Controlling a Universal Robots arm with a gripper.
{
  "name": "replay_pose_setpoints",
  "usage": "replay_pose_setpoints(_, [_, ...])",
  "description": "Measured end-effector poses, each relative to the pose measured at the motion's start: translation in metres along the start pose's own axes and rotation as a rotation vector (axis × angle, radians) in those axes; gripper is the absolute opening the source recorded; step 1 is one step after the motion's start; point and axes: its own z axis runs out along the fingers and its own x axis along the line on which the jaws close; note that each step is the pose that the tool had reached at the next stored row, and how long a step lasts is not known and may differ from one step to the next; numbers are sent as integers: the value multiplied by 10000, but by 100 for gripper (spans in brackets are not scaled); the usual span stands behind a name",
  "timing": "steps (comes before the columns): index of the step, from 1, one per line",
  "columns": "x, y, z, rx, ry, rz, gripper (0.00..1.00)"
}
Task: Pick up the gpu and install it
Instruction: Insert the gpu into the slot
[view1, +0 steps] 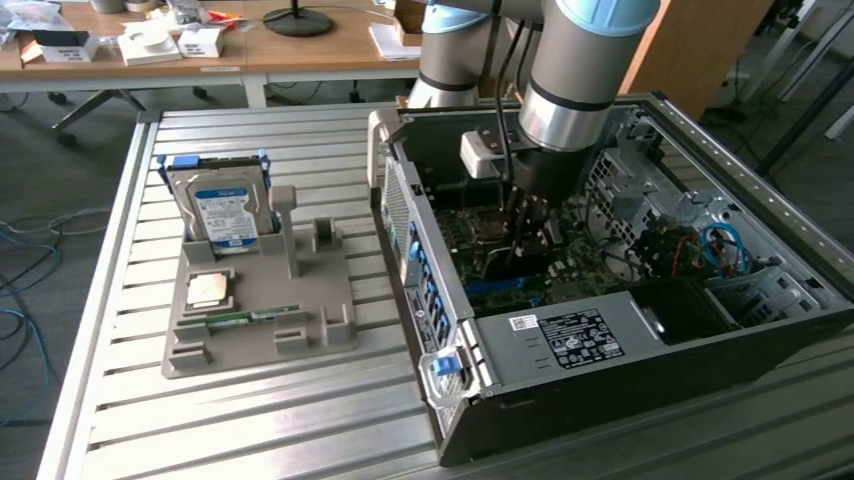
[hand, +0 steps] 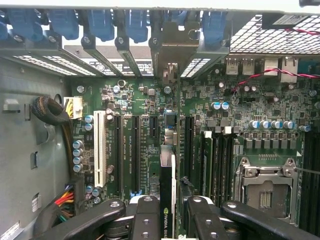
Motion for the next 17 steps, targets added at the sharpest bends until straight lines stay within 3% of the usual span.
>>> replay_pose_setpoints(7, [0, 3, 1, 38, -1, -12, 26])
replay_pose_setpoints(17, [0, 7, 10, 48, -1, -15, 26])
